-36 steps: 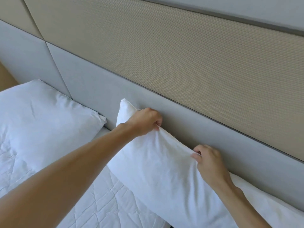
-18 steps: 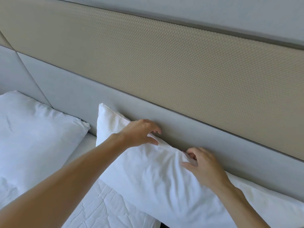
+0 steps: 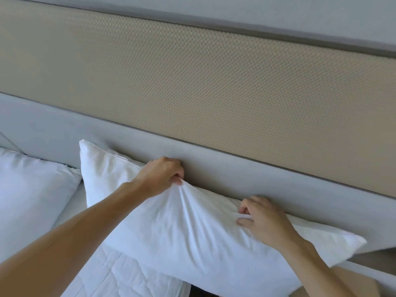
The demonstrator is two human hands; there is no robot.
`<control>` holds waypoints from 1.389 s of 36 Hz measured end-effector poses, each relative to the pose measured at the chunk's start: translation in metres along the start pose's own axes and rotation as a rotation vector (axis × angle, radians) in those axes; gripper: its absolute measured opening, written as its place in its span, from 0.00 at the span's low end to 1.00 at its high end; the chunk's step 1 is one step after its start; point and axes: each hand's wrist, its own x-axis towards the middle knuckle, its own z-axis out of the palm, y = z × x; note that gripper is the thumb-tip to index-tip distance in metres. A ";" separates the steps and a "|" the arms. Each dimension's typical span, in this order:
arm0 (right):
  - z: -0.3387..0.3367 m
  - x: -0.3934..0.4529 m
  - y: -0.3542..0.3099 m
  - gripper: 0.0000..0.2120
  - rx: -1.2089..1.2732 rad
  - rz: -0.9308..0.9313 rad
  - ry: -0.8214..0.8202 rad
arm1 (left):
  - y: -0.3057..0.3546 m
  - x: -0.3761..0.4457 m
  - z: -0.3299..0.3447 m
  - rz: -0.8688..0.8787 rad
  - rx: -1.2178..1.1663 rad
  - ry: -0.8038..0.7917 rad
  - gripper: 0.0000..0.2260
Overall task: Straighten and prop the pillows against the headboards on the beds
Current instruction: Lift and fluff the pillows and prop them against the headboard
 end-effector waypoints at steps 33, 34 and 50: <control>0.000 -0.052 0.050 0.08 0.105 0.228 0.245 | 0.065 0.007 0.035 0.141 -0.012 -0.151 0.06; 0.000 -0.053 0.050 0.07 0.117 0.245 0.243 | 0.065 0.007 0.036 0.129 -0.040 -0.152 0.05; -0.015 -0.074 0.103 0.15 0.096 0.224 0.124 | 0.126 0.010 0.064 0.052 -0.140 -0.075 0.20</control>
